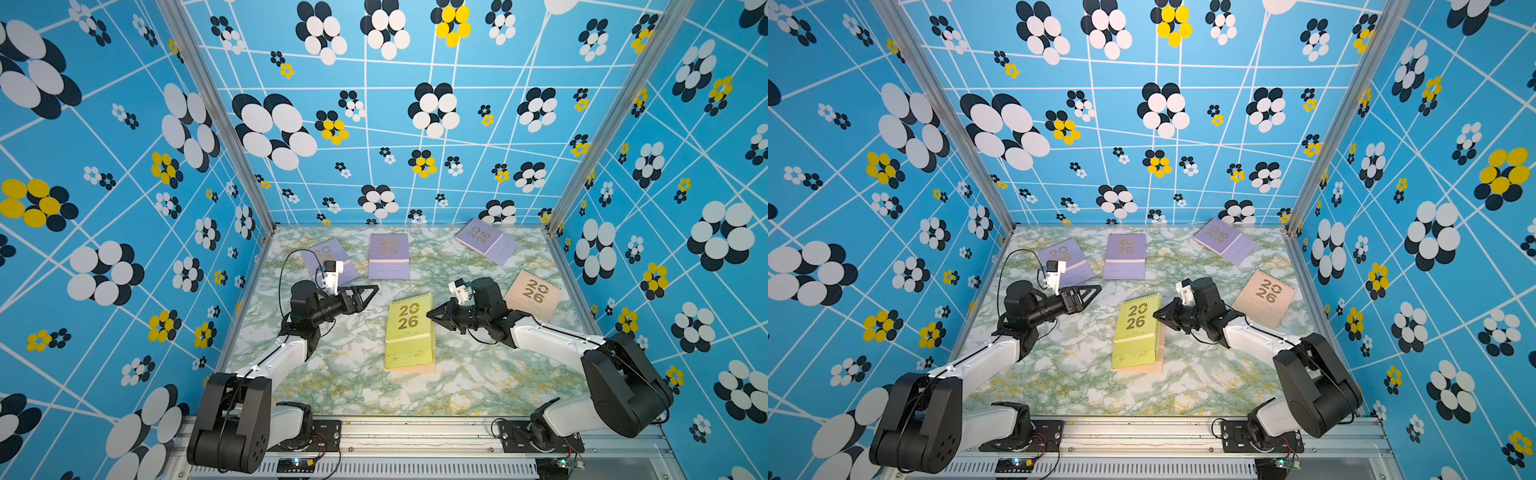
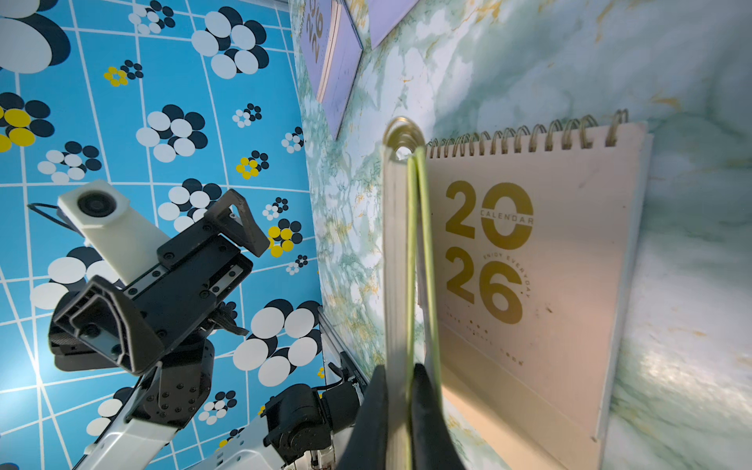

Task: Stack the calendars
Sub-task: Place the calendar at the calendar.

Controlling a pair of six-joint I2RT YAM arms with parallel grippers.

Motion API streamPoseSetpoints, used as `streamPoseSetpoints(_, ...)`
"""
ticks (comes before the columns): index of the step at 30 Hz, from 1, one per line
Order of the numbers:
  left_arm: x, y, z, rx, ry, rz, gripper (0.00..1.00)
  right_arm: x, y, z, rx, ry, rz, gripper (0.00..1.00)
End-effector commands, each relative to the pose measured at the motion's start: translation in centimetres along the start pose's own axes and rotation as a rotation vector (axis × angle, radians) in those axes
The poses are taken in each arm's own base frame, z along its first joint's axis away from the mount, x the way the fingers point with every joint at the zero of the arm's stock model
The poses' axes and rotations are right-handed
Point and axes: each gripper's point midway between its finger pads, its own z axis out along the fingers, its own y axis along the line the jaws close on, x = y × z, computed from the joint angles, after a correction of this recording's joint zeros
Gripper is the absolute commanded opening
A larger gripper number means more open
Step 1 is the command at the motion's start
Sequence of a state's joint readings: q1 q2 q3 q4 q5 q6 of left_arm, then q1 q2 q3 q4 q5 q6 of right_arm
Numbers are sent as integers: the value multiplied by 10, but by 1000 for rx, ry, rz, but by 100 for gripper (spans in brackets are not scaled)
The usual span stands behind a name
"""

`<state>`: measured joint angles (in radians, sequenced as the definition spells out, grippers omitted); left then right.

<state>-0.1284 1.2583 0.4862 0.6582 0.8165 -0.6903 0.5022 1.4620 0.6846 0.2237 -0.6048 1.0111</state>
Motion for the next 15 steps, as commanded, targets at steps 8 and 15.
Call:
streamPoseSetpoints(8,-1,-25,15,55,48,87,100,3,-15,3,20,-4,8,0)
streamPoseSetpoints(15,14,-34,26,70,97,95,100,5,-27,7,55,6,14,0)
